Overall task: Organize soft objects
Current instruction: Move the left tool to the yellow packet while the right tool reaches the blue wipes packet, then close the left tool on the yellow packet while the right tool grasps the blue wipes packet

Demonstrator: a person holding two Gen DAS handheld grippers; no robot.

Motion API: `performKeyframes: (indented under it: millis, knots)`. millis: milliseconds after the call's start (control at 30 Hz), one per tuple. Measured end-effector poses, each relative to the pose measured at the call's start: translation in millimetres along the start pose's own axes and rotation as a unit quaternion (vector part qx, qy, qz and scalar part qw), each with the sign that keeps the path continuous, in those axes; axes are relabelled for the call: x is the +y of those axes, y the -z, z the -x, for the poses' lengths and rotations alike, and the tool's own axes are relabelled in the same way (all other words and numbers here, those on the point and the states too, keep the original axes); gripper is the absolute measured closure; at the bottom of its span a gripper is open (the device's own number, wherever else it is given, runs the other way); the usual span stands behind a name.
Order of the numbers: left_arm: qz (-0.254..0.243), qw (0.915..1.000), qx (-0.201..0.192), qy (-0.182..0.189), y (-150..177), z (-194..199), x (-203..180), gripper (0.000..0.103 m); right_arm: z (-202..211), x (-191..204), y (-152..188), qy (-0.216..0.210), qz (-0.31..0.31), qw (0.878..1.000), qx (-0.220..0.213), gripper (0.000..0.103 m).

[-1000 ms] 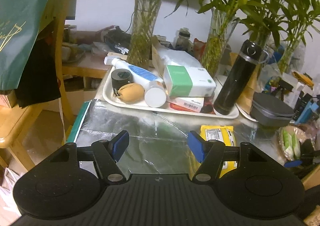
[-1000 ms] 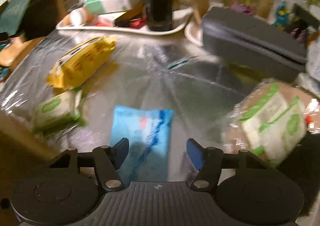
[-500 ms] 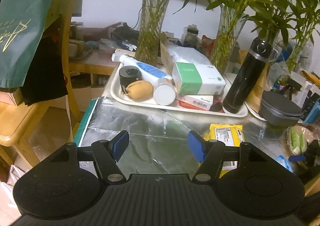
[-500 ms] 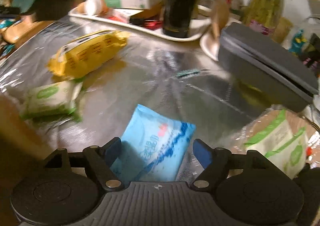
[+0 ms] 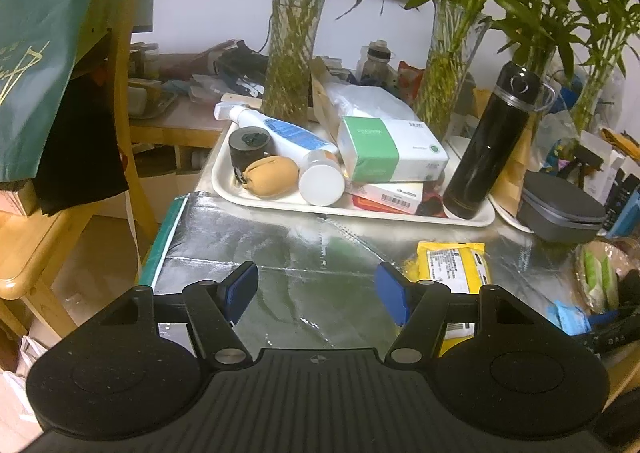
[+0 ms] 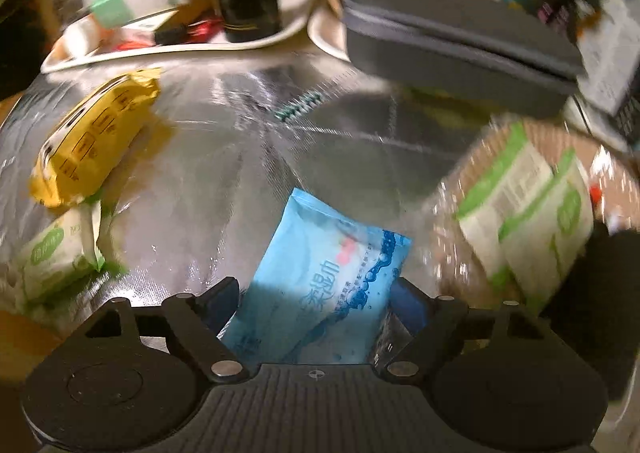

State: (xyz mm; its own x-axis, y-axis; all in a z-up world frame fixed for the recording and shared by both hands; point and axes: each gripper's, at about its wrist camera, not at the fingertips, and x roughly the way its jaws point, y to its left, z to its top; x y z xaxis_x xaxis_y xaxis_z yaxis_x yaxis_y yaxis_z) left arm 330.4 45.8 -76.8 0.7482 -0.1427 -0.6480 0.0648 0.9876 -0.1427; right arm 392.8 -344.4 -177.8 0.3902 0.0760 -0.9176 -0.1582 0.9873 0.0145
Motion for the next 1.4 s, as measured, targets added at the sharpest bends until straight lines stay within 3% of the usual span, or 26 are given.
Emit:
performKeyframes:
  millis: [167,233,333,400,533,900,1000,1100,1400]
  knots:
    - [0.000,0.9999,0.007,0.014,-2.6,-6.7,-4.1,0.038,-5.8,0.6,4.3,0.034,-0.044,0.998,0.039,0.017]
    - [0.005,0.9997,0.009,0.022,-3.7,-8.4,-4.7,0.038,-5.0,0.2,5.3,0.029,-0.049,0.997,0.042,0.017]
    - [0.011,0.9989,0.019,0.041,-6.0,-10.9,-6.4,0.039,-5.4,1.2,8.5,0.021,-0.038,0.999,0.025,0.017]
    - [0.011,0.9981,0.027,0.054,-8.2,-12.4,-8.1,0.039,-3.3,0.2,9.8,0.022,-0.040,0.999,0.016,0.026]
    - [0.003,0.9961,0.045,0.076,-13.5,-17.0,-14.1,0.038,1.6,1.7,11.6,0.017,-0.036,0.999,0.010,0.032]
    - [-0.058,0.9903,0.088,0.090,-61.5,-14.5,-44.4,0.038,23.2,-0.5,6.5,0.020,-0.020,0.999,-0.035,0.035]
    - [-0.062,0.9848,0.120,0.109,-71.6,-26.0,-61.3,0.022,44.1,-5.0,1.7,0.012,-0.030,0.998,-0.061,0.035]
    - [-0.059,0.9791,0.155,0.118,-75.8,-43.3,-77.3,0.019,66.1,-5.0,-3.5,0.001,-0.036,0.995,-0.092,0.035]
    - [-0.097,0.9531,0.272,0.091,-68.1,-105.3,-118.4,0.017,100.9,-7.6,-10.7,-0.021,-0.048,0.989,-0.140,0.035]
